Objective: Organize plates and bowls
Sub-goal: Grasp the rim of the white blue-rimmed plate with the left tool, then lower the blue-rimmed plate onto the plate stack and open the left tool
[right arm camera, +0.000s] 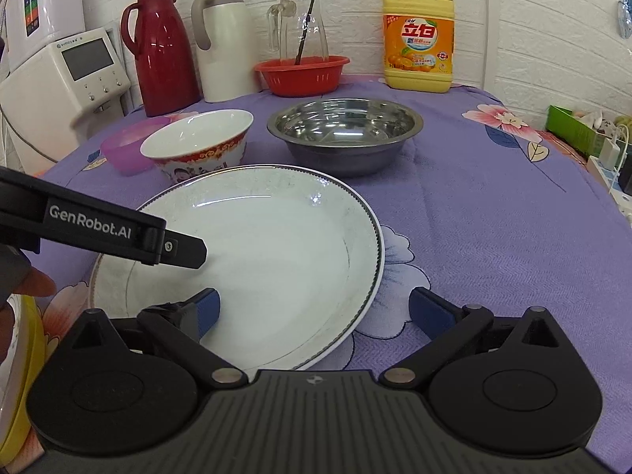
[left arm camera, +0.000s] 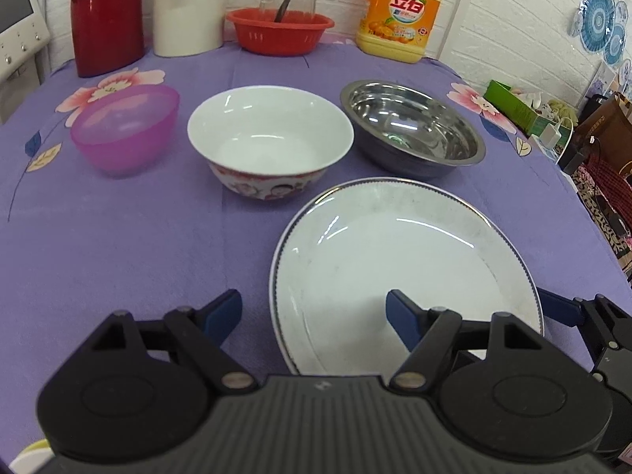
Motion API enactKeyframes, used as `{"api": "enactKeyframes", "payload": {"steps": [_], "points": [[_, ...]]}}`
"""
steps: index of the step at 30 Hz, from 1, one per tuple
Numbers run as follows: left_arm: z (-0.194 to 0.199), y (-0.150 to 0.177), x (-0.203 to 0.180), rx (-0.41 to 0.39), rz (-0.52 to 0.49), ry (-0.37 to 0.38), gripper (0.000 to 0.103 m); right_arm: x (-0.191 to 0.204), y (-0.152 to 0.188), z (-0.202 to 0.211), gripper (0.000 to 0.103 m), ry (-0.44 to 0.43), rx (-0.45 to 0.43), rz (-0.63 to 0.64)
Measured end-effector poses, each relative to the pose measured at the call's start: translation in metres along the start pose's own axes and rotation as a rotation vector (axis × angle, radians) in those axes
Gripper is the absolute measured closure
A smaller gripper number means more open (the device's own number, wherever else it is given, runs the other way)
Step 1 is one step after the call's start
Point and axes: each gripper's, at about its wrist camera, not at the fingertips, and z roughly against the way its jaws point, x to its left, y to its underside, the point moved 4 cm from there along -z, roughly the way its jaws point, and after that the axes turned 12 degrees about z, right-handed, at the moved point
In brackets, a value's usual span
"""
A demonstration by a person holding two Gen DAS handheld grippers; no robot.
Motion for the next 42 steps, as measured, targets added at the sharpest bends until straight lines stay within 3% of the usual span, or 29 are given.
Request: {"api": "enactKeyframes", "payload": {"steps": [5,9,11,12,17,24,32,42], "points": [[-0.003,0.001,-0.005,-0.026,-0.020,-0.039,0.031,0.002,-0.005,-0.001,0.000,-0.058,-0.010,-0.048],[-0.004,0.003,-0.011,-0.033,-0.042,-0.045,0.033,0.012,-0.006,-0.005,0.000,-0.034,-0.002,0.016],[-0.004,0.003,-0.013,-0.032,-0.050,-0.030,0.039,0.015,-0.006,-0.006,0.000,-0.034,0.000,0.033],[-0.003,0.004,-0.015,-0.025,-0.050,-0.005,0.050,0.017,-0.006,-0.006,0.000,-0.052,-0.002,0.040],[0.005,0.008,-0.017,-0.018,-0.042,-0.004,0.051,0.020,-0.007,0.001,0.000,-0.049,0.005,0.011],[0.038,0.018,-0.020,-0.097,-0.086,0.004,0.051,0.031,-0.008,0.030,0.000,-0.026,-0.046,-0.007],[0.102,0.032,0.010,-0.199,-0.020,0.026,0.051,0.063,-0.013,0.063,0.000,-0.078,-0.097,0.016],[0.176,0.088,0.086,-0.291,0.085,-0.109,0.051,0.150,-0.009,0.100,0.000,-0.227,-0.145,0.162]]}}
